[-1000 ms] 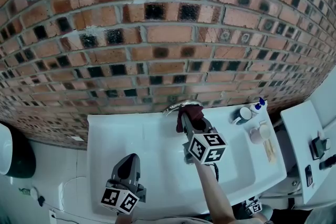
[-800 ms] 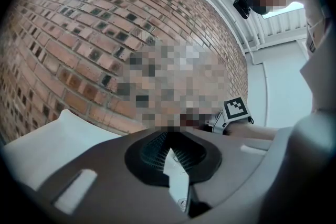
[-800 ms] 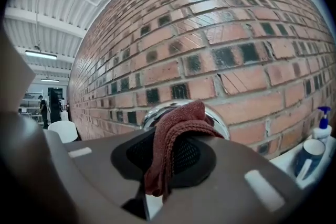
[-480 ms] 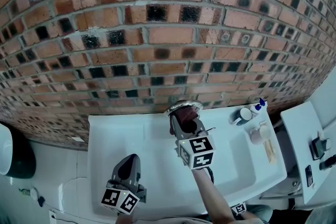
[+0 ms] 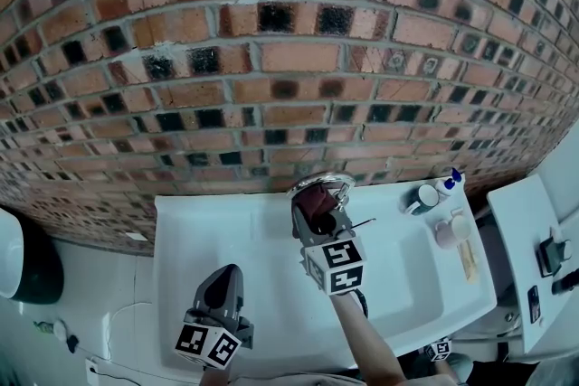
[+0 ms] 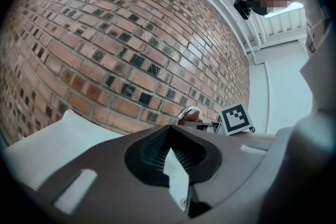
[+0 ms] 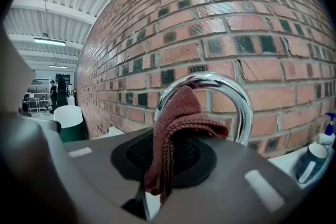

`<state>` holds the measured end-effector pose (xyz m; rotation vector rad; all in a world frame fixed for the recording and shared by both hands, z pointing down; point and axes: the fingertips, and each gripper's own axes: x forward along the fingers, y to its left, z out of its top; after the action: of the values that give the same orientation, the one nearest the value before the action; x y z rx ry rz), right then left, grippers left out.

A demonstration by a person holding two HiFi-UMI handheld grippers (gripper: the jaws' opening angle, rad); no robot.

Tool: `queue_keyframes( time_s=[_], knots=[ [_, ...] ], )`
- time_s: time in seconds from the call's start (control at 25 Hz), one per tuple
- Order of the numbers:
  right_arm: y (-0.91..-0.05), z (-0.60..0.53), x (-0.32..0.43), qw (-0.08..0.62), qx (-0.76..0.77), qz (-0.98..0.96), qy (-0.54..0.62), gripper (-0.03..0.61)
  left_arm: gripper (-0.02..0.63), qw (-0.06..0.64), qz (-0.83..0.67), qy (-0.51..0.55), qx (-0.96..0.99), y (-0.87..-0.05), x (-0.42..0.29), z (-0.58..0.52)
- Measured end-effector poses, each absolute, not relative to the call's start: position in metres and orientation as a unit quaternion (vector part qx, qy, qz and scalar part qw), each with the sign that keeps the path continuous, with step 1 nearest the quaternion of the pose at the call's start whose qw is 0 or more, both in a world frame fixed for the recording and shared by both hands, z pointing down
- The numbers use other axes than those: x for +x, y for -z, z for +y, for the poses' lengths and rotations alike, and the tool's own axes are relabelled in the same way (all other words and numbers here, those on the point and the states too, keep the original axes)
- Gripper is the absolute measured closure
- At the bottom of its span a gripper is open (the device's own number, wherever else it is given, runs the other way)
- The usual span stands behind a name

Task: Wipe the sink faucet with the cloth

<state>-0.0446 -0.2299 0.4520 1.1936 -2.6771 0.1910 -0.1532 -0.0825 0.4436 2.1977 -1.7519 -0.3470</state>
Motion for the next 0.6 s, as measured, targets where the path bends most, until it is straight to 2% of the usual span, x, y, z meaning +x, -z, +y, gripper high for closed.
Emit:
queue_keyframes(
  time_s=[0.36, 0.6],
  knots=[
    [-0.502, -0.213, -0.044, 0.151, 0.39, -0.903, -0.1, 0.525, 0.609, 0.158, -0.617, 0.118, 0.762, -0.448, -0.158, -0.079],
    [-0.489, -0.19, -0.041, 0.129, 0.386, -0.908, -0.104, 0.525, 0.609, 0.156, -0.615, 0.12, 0.763, -0.447, -0.156, -0.081]
  ],
)
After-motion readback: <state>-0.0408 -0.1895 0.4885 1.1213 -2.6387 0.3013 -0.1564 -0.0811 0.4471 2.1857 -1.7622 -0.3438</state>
